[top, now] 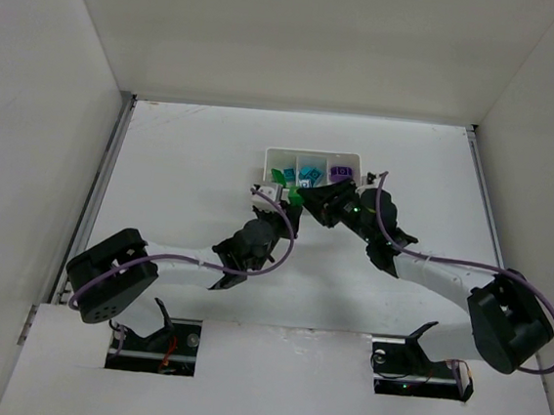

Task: Sort the legos into containers by color

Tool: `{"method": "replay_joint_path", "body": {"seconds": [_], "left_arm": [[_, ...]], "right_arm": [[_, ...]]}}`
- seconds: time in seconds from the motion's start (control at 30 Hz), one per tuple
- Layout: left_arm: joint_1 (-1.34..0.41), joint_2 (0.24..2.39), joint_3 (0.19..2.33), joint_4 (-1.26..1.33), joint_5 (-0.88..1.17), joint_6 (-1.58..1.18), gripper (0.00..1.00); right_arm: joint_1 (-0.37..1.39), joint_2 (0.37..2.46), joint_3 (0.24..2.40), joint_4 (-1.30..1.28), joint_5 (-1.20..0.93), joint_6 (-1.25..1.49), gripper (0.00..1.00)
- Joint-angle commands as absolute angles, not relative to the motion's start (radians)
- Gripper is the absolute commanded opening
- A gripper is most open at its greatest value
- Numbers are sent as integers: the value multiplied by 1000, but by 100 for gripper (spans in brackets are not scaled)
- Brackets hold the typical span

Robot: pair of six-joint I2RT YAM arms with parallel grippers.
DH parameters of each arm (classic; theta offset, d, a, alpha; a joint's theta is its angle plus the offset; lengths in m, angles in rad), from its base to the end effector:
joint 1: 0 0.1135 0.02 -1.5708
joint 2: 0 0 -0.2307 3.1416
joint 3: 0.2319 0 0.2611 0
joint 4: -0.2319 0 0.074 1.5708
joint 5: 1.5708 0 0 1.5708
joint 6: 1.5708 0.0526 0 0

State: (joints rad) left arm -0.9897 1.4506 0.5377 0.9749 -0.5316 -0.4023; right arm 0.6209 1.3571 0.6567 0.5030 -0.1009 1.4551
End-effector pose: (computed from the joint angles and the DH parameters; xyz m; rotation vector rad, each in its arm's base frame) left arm 0.1948 -0.2481 0.1855 0.0183 1.5598 -0.7091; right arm 0.2636 0.1951 0.1963 0.7575 1.9203 1.5094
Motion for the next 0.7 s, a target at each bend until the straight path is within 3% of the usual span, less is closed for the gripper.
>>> {"method": "replay_joint_path", "body": {"seconds": [0.0, 0.43, 0.67], "left_arm": [[-999, 1413, 568, 988, -534, -353, 13], [-786, 1191, 462, 821, -488, -390, 13], [-749, 1201, 592, 645, -374, -434, 15]], "right_arm": [[587, 1339, 652, 589, -143, 1468, 29], [539, 1266, 603, 575, -252, 1390, 29], [531, 1235, 558, 519, -224, 1249, 30]]}}
